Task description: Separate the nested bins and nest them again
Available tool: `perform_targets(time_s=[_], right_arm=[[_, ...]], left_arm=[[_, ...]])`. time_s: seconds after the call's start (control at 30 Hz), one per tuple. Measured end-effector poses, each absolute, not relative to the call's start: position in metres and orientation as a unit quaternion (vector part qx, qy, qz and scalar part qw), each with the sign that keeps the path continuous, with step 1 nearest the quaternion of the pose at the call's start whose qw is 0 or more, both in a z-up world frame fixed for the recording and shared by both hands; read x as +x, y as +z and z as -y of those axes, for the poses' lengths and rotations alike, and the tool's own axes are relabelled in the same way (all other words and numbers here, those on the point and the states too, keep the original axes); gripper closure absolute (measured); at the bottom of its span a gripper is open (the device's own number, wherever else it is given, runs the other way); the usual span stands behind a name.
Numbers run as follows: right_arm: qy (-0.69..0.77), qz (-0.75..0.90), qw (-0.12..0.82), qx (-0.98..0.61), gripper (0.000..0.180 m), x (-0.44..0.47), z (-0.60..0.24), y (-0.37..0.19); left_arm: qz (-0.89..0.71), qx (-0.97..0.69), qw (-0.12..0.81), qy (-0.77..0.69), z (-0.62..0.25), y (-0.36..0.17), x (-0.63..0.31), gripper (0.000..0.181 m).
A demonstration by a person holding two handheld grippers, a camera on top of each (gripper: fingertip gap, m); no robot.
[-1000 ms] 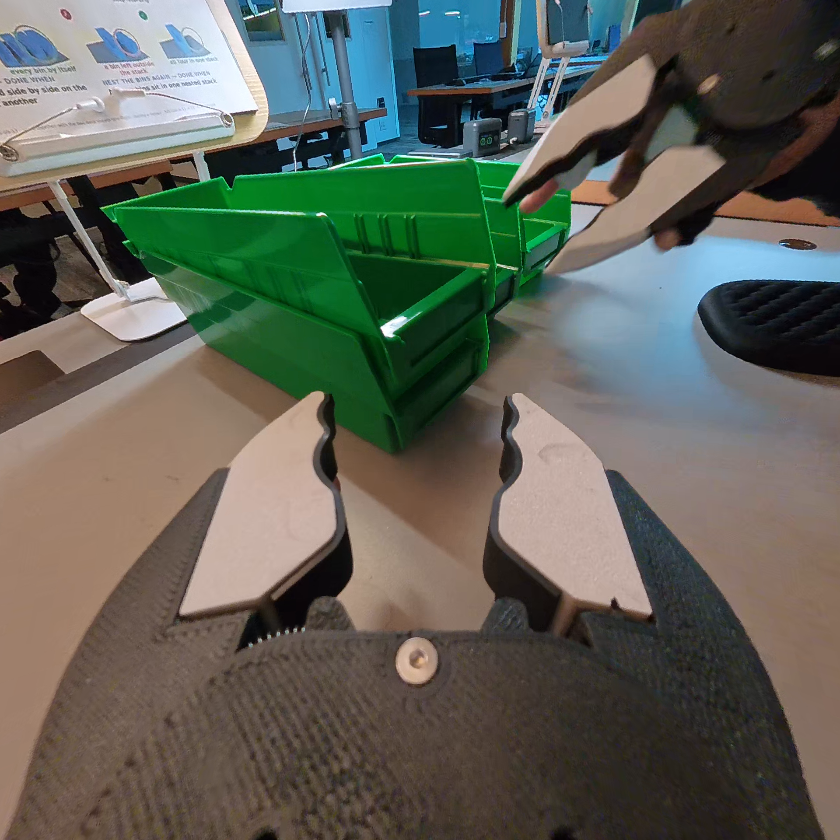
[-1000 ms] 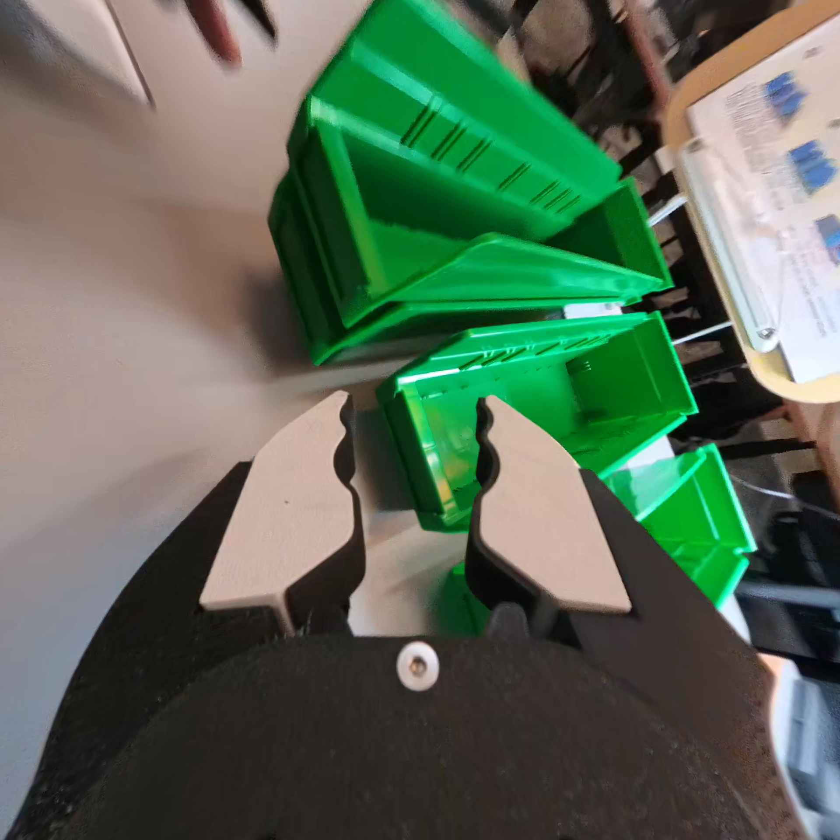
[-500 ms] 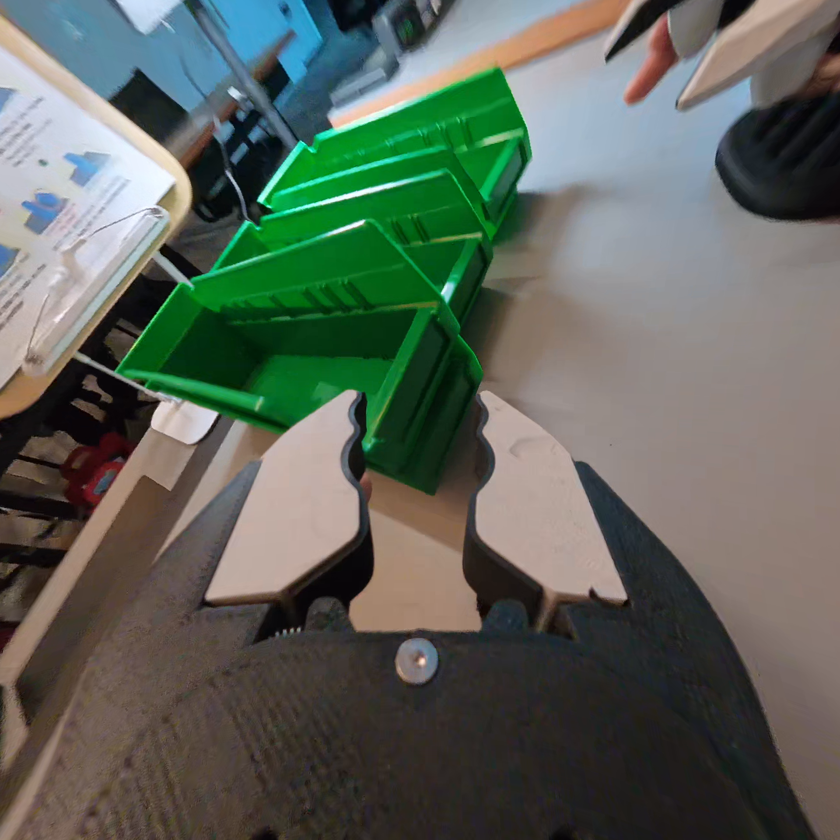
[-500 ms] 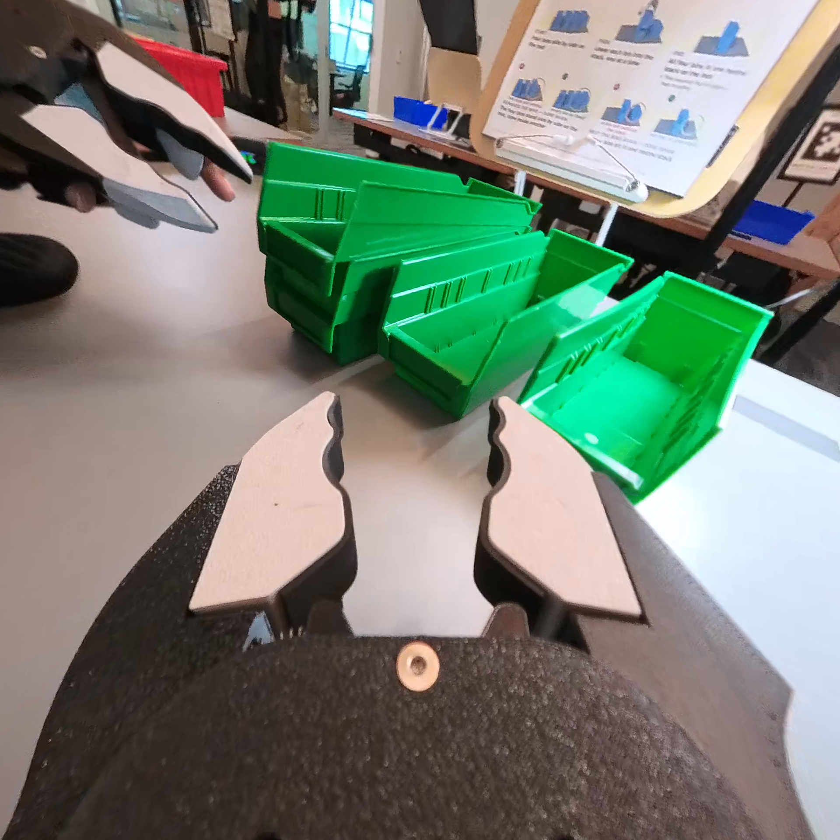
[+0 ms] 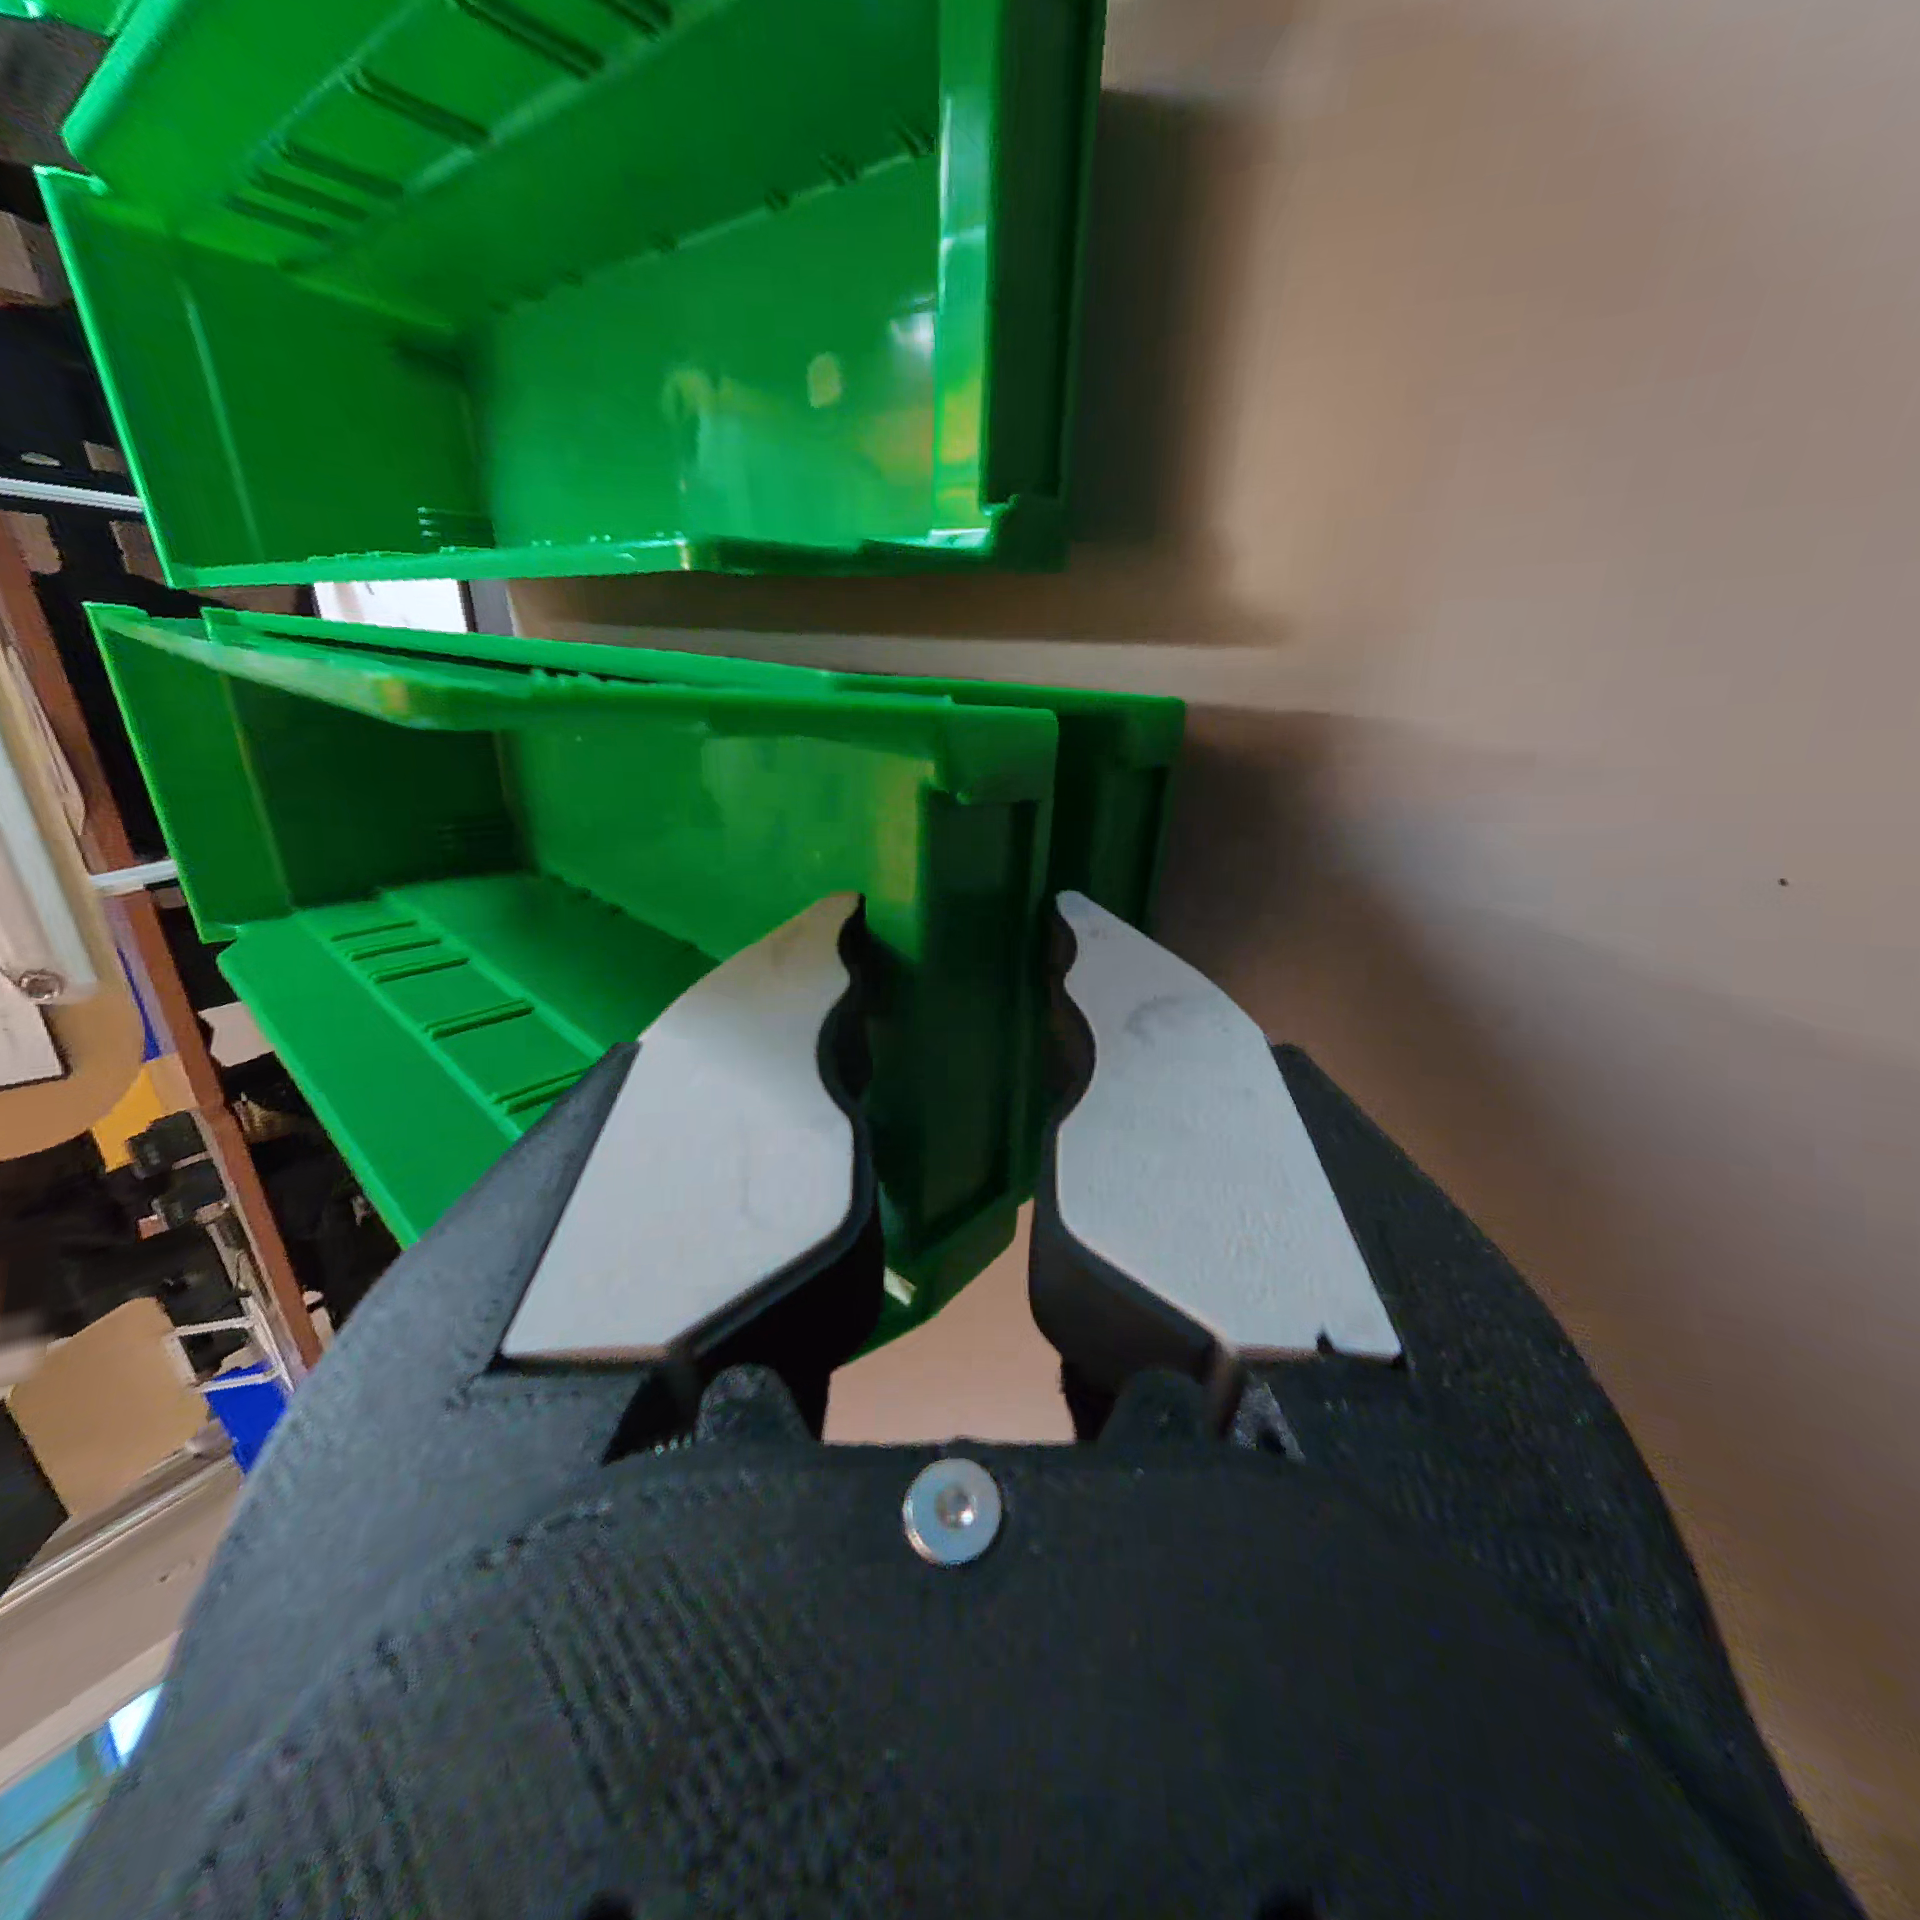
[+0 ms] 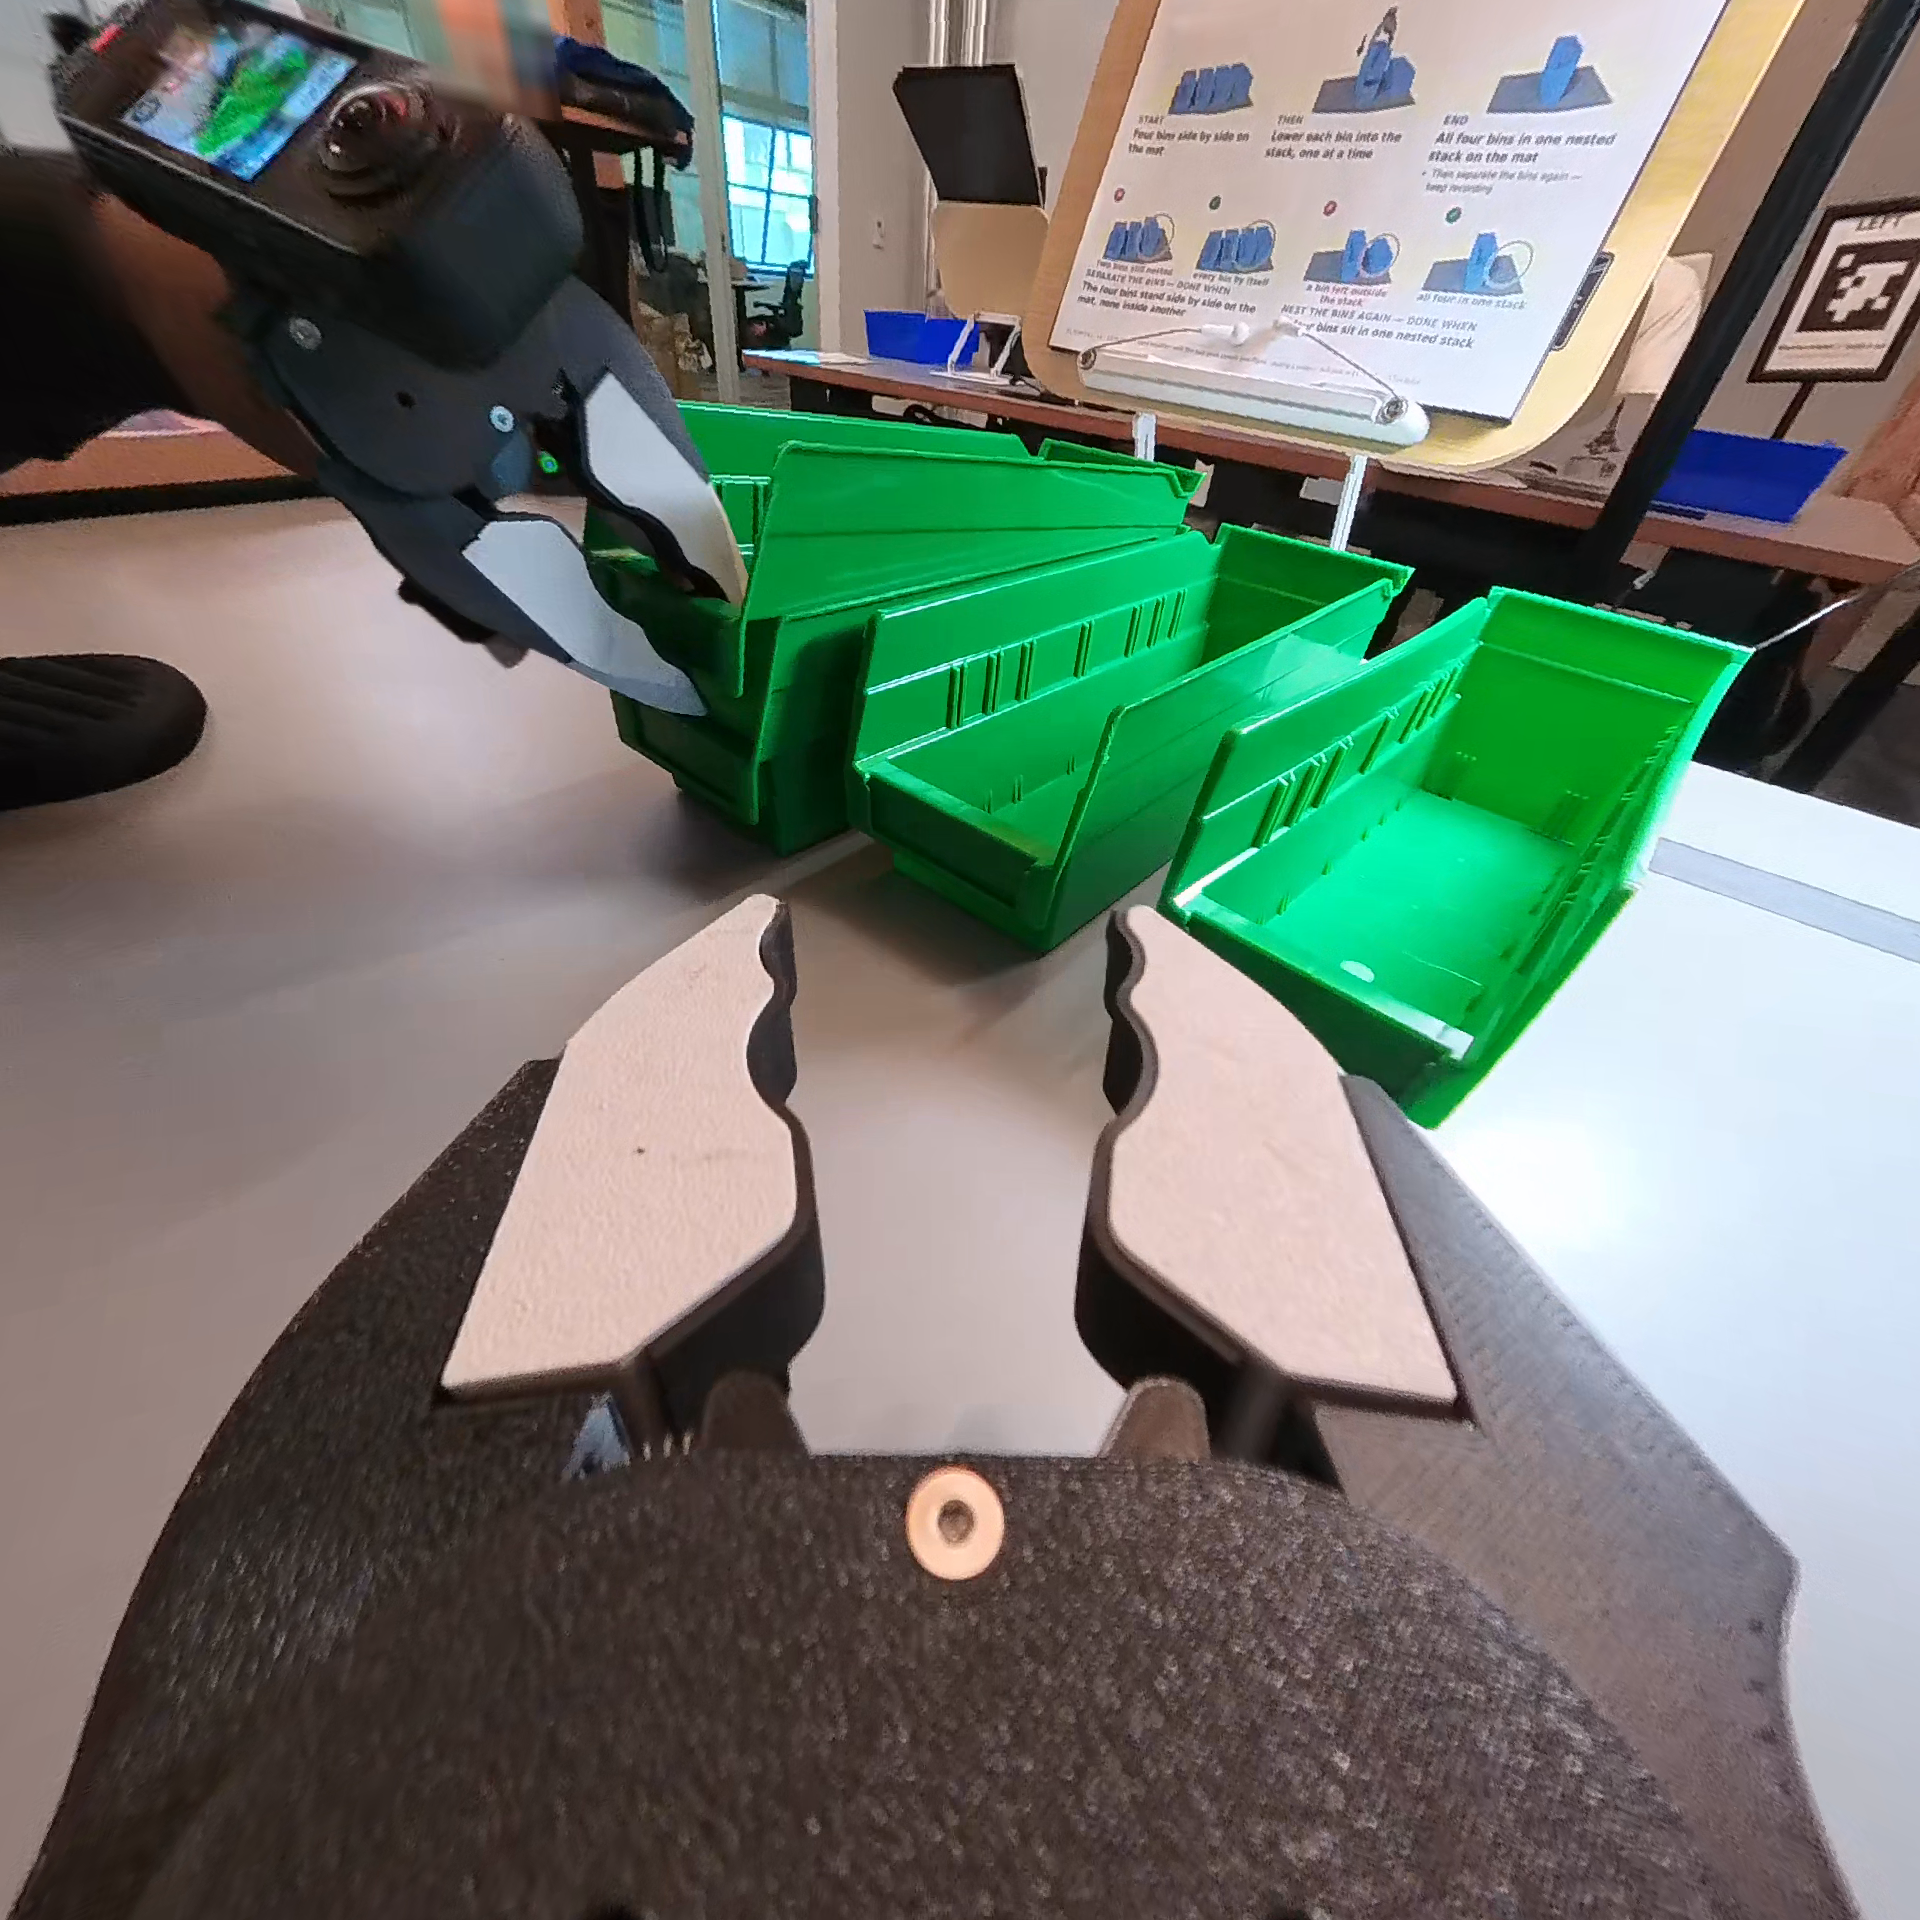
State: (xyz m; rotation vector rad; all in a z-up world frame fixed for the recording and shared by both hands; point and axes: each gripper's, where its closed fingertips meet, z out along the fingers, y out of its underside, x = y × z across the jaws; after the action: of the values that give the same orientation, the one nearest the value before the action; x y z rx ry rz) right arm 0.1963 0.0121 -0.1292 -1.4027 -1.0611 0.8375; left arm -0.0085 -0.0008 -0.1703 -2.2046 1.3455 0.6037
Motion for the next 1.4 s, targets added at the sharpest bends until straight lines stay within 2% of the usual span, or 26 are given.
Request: perform_targets(time_s=[0.3, 0.63, 0.73, 0.83, 1.17, 1.4], right_arm=[[0.360, 0.453, 0.561, -0.591, 0.126, 0.196, -0.010, -0.129], [0.361, 0.450, 0.565, -0.590, 0.128, 0.197, -0.011, -0.128], [0.361, 0.448, 0.568, -0.589, 0.128, 0.198, -0.011, -0.128], [0.360, 0.447, 0.569, -0.589, 0.128, 0.198, -0.011, -0.128], [0.338, 0.448, 0.564, -0.606, 0.121, 0.196, -0.016, -0.134], [0.324, 0.453, 0.563, -0.611, 0.120, 0.194, -0.017, -0.138]], left_arm=[[-0.497, -0.809, 0.261, 0.174, 0.001, -0.121, -0.006, 0.150], [-0.458, -0.781, 0.361, 0.223, -0.005, -0.008, -0.025, 0.150], [-0.438, -0.783, 0.372, 0.238, 0.007, 0.008, -0.044, 0.150], [-0.424, -0.796, 0.357, 0.244, 0.023, -0.011, -0.069, 0.150], [-0.421, -0.822, 0.303, 0.234, 0.067, -0.143, -0.114, 0.150], [-0.461, -0.791, 0.298, 0.271, 0.066, -0.188, -0.111, 0.150]])
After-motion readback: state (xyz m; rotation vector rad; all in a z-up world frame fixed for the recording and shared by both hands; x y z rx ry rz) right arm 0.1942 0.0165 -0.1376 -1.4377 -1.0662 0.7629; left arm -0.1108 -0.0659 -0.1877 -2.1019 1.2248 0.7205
